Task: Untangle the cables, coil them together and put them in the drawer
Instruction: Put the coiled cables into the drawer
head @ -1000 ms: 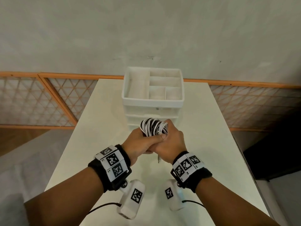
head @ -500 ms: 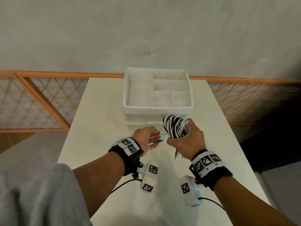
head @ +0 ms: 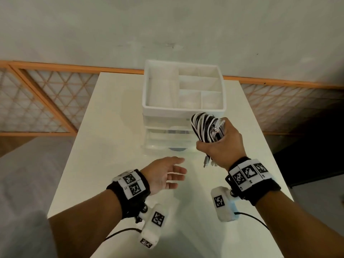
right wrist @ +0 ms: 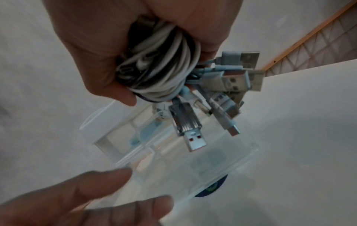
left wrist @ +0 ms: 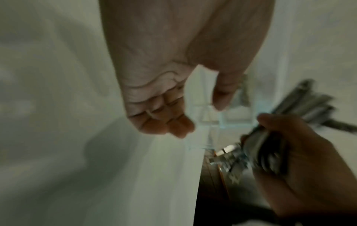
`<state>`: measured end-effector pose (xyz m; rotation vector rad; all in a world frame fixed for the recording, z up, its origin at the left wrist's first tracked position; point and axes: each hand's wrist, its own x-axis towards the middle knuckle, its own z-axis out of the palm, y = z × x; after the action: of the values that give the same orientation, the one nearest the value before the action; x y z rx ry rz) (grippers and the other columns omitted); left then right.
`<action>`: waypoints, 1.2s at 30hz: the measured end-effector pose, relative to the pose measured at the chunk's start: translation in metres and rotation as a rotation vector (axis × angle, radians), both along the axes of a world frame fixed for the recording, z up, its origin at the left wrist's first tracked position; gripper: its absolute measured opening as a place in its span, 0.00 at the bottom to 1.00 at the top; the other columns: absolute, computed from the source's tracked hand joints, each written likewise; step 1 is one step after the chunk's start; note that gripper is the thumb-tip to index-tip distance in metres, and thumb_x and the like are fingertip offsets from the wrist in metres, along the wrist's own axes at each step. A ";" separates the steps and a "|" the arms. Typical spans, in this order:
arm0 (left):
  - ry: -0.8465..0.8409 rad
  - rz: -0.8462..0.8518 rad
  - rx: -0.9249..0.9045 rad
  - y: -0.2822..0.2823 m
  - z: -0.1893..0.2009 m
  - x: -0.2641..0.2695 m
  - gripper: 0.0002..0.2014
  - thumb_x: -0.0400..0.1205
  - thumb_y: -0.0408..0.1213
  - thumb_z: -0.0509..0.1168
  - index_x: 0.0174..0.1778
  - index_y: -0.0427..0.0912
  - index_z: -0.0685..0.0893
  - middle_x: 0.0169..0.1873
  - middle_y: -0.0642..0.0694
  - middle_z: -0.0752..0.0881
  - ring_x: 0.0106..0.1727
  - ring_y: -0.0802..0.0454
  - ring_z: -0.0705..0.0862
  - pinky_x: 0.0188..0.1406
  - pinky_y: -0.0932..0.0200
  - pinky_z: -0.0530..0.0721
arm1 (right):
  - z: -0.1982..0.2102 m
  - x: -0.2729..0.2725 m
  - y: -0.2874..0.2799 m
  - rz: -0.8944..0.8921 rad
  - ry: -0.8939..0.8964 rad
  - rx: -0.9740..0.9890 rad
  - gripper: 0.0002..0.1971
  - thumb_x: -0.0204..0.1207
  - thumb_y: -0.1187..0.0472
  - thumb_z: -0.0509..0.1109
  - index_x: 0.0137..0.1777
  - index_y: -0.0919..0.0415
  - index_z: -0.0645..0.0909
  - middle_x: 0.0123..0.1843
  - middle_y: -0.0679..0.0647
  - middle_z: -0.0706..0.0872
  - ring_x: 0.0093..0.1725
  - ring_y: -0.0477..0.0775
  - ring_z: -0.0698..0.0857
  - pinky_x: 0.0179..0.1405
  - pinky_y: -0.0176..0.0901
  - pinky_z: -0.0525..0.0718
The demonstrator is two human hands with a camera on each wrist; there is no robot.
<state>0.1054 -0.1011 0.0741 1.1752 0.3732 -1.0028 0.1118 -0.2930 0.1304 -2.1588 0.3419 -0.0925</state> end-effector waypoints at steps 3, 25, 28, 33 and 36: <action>-0.420 -0.159 0.311 0.003 0.022 0.007 0.10 0.80 0.38 0.72 0.53 0.40 0.82 0.41 0.45 0.88 0.35 0.52 0.86 0.25 0.61 0.77 | 0.008 0.004 0.003 0.035 -0.034 -0.029 0.26 0.52 0.56 0.82 0.50 0.49 0.76 0.41 0.45 0.89 0.43 0.48 0.89 0.39 0.43 0.89; -1.272 -0.165 0.825 0.044 0.033 0.010 0.19 0.80 0.37 0.70 0.67 0.48 0.80 0.65 0.49 0.81 0.57 0.47 0.83 0.61 0.53 0.81 | -0.034 0.048 0.054 0.612 0.336 -0.653 0.45 0.54 0.50 0.84 0.73 0.51 0.69 0.57 0.53 0.85 0.54 0.59 0.84 0.52 0.51 0.87; -1.345 -0.408 0.754 0.029 0.024 0.018 0.26 0.82 0.29 0.67 0.77 0.43 0.76 0.79 0.46 0.72 0.76 0.44 0.74 0.71 0.67 0.63 | -0.040 0.052 0.059 0.633 0.363 -0.645 0.41 0.56 0.55 0.83 0.72 0.51 0.72 0.60 0.51 0.86 0.50 0.54 0.82 0.49 0.45 0.84; -1.317 -0.577 0.868 0.012 -0.002 0.024 0.22 0.86 0.31 0.60 0.77 0.44 0.76 0.85 0.50 0.61 0.75 0.40 0.75 0.67 0.48 0.79 | -0.050 0.052 0.051 0.601 0.459 -0.525 0.43 0.61 0.49 0.82 0.75 0.53 0.66 0.62 0.54 0.83 0.55 0.57 0.83 0.50 0.46 0.83; -1.230 -0.658 0.946 0.009 -0.005 0.028 0.24 0.86 0.34 0.59 0.80 0.51 0.72 0.85 0.52 0.59 0.74 0.40 0.75 0.65 0.44 0.80 | -0.045 0.050 0.042 0.630 0.439 -0.464 0.42 0.62 0.43 0.83 0.74 0.53 0.70 0.63 0.50 0.83 0.60 0.54 0.82 0.57 0.44 0.79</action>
<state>0.1331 -0.0924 0.0692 2.6168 -0.6562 -0.4070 0.1616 -0.2505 0.0857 -2.6376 -0.1476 0.7292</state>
